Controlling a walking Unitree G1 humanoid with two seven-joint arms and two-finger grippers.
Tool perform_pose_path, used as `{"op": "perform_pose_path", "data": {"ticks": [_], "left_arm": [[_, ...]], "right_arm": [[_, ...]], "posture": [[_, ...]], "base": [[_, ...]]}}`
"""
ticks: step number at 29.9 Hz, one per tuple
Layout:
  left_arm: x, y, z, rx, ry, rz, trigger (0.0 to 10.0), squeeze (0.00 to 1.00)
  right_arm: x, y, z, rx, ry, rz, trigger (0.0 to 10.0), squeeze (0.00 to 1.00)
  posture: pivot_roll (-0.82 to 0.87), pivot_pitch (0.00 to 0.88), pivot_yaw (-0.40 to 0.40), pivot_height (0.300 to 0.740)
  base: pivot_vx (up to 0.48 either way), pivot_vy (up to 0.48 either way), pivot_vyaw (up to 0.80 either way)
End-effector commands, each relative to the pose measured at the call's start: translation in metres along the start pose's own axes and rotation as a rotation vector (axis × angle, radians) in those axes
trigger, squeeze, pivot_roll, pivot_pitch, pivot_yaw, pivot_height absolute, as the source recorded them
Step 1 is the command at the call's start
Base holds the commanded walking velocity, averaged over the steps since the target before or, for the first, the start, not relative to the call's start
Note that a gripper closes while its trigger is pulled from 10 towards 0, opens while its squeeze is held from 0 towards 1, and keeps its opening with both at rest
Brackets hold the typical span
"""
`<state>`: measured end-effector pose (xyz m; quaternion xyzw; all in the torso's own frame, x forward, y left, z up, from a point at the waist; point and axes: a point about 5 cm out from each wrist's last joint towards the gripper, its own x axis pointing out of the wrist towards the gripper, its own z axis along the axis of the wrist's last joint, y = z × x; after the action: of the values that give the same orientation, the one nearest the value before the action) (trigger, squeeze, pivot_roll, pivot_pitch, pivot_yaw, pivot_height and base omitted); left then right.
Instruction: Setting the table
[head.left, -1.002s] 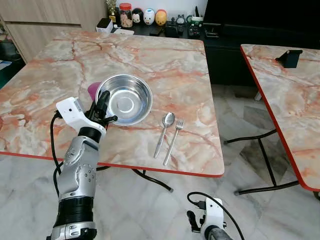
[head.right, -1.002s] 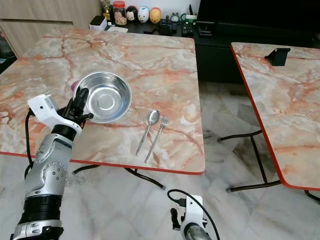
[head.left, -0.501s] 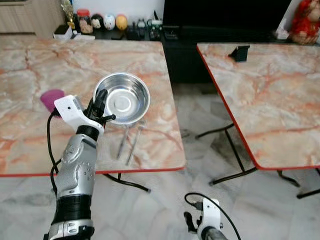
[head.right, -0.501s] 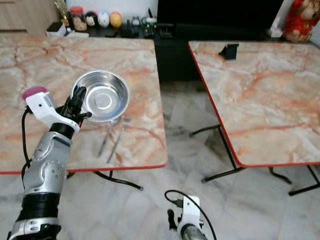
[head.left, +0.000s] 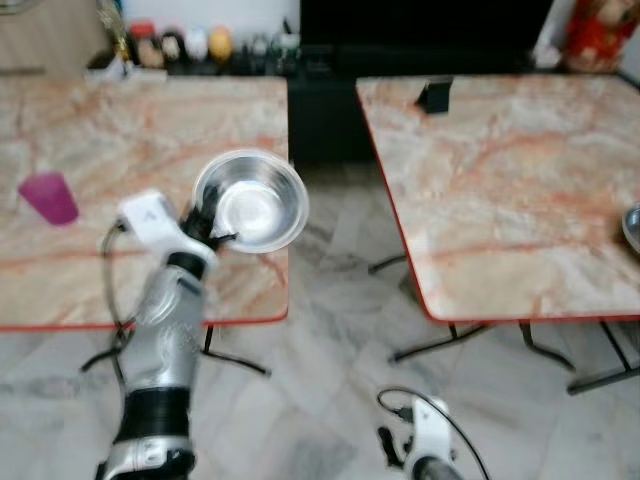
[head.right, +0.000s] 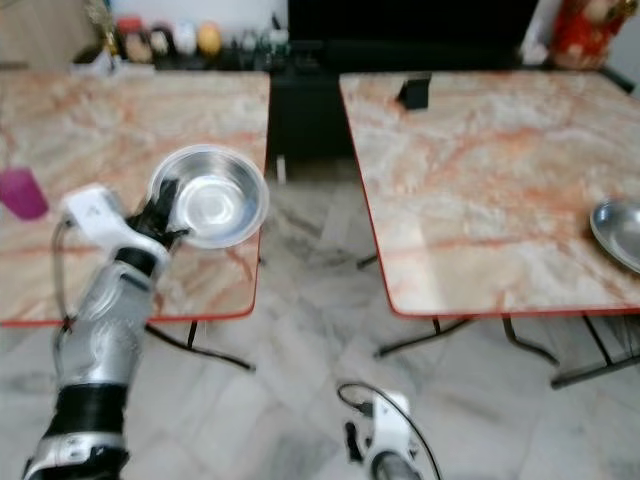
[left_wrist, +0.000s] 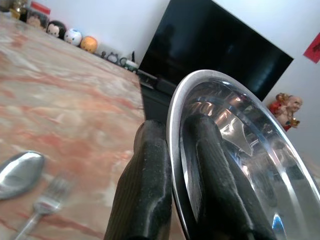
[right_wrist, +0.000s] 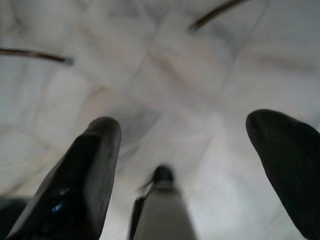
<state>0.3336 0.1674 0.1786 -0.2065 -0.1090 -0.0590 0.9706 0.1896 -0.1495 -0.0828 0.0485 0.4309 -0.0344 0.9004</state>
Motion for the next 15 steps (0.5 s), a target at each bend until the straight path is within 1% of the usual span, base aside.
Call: {"op": "perform_pose_path", "data": {"ticks": [1, 3, 15], "left_arm": [[-0.001, 0.0093, 0.0055, 0.02, -0.018, 0.031, 10.0, 0.0], [-0.0009, 0.0093, 0.0055, 0.021, -0.018, 0.031, 10.0, 0.0], [-0.0005, 0.0079, 0.0024, 0.038, -0.001, 0.018, 10.0, 0.0]], "right_arm": [[0.0002, 0.0111, 0.0, 0.0, 0.002, 0.027, 10.0, 0.0], [0.0002, 0.0112, -0.0001, 0.002, 0.003, 0.028, 10.0, 0.0], [0.0001, 0.0122, -0.0008, 0.017, 0.006, 0.037, 10.0, 0.0]], "posture": [[0.01, 0.028, -0.04, 0.74], [0.01, 0.028, -0.04, 0.74], [0.0, 0.033, -0.037, 0.74]], "base": [[0.0, -0.315, 0.8], [0.0, -0.315, 0.8], [0.0, -0.315, 0.0]]}}
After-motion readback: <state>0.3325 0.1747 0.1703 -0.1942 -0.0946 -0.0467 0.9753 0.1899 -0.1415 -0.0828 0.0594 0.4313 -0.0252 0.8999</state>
